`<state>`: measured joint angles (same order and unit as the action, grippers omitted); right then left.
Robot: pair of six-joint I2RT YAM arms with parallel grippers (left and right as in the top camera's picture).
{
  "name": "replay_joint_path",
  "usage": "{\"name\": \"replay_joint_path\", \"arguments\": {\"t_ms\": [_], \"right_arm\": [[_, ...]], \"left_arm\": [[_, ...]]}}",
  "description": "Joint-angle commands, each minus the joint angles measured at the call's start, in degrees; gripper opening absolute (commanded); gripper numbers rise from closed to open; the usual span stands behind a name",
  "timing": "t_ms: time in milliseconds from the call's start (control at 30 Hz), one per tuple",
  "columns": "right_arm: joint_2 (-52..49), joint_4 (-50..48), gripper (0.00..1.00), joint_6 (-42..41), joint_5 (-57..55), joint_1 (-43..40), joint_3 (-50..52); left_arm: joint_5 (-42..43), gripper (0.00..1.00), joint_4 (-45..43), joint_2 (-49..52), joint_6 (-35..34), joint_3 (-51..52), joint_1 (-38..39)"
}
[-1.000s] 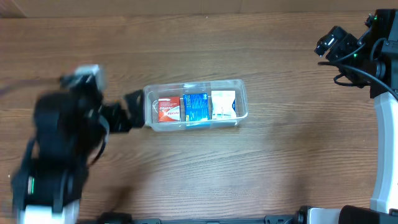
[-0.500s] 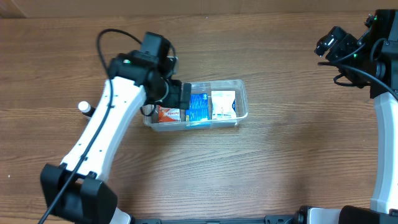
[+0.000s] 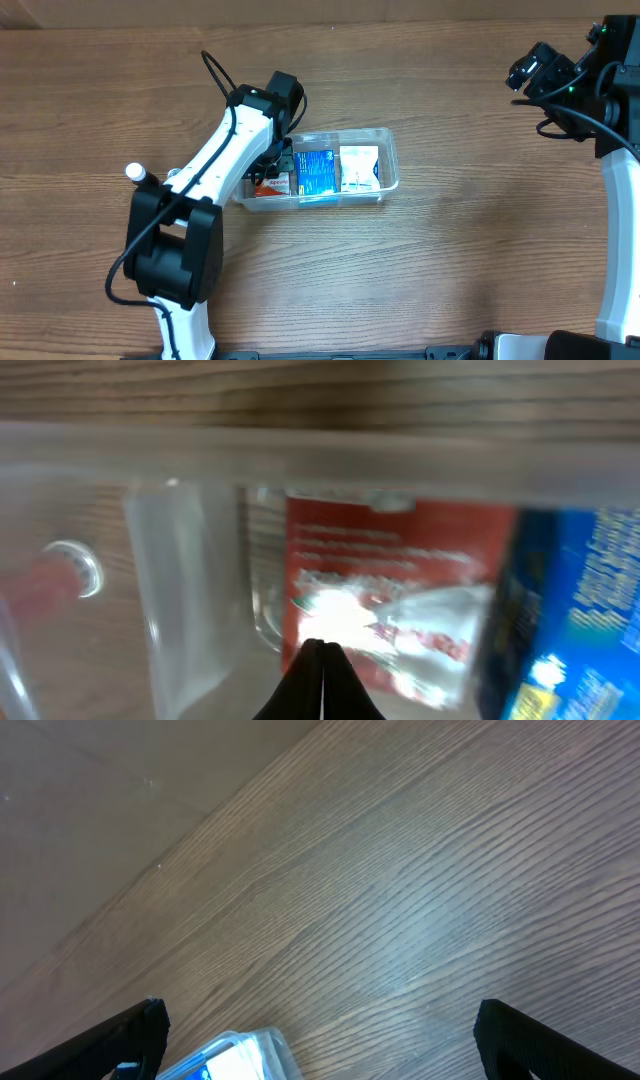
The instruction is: Pack container
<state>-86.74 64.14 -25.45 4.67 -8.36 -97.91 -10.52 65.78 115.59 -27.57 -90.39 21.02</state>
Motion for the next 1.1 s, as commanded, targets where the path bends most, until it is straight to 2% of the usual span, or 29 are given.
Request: {"name": "replay_joint_path", "arguments": {"t_ms": [0, 200, 367, 467, 667, 700, 733, 767, 833, 967, 1033, 1067], "right_arm": [[0.5, -0.2, 1.0, -0.1, 0.2, 0.0, -0.8], [0.5, -0.2, 1.0, -0.1, 0.2, 0.0, -0.8], [0.5, -0.2, 1.0, -0.1, 0.2, 0.0, -0.8], [0.5, -0.2, 1.0, -0.1, 0.2, 0.0, -0.8], [0.5, -0.2, 1.0, -0.1, 0.2, 0.0, -0.8], [0.5, -0.2, 1.0, -0.1, 0.2, 0.0, -0.8], [0.5, -0.2, 1.0, -0.1, 0.2, 0.0, -0.8], [0.5, -0.2, 1.0, -0.1, 0.2, 0.0, -0.8], [0.5, -0.2, 1.0, -0.1, 0.2, 0.0, -0.8], [0.5, -0.2, 1.0, -0.1, 0.2, 0.0, -0.8], [0.5, -0.2, 1.0, -0.1, 0.2, 0.0, -0.8], [0.5, -0.2, 1.0, -0.1, 0.2, 0.0, -0.8]], "left_arm": [[-7.8, 0.04, 0.2, 2.1, -4.4, -0.7, -0.2], [-10.3, 0.04, -0.1, 4.2, -4.9, -0.4, -0.4], [-4.9, 0.04, -3.3, 8.9, -3.8, -0.4, -0.3], [-0.3, 0.04, -6.2, 7.9, -0.3, -0.4, -0.2], [2.5, 0.04, -8.4, 3.1, 3.4, -0.4, 0.2], [2.5, 0.08, -8.4, 1.8, 3.4, -0.4, 0.2], [2.5, 0.69, -8.4, -0.3, 3.3, -0.4, 0.2], [2.5, 0.83, -8.3, -2.5, 3.3, -0.5, 0.2], [2.5, 0.87, -7.6, -8.4, 3.1, -0.6, 0.2], [2.4, 0.93, 0.2, -22.0, 2.5, -1.4, -1.0], [0.7, 0.99, 7.3, -29.6, 0.5, -1.4, -5.0], [0.7, 0.97, 10.0, -32.0, 0.5, -1.4, -7.4]]}}
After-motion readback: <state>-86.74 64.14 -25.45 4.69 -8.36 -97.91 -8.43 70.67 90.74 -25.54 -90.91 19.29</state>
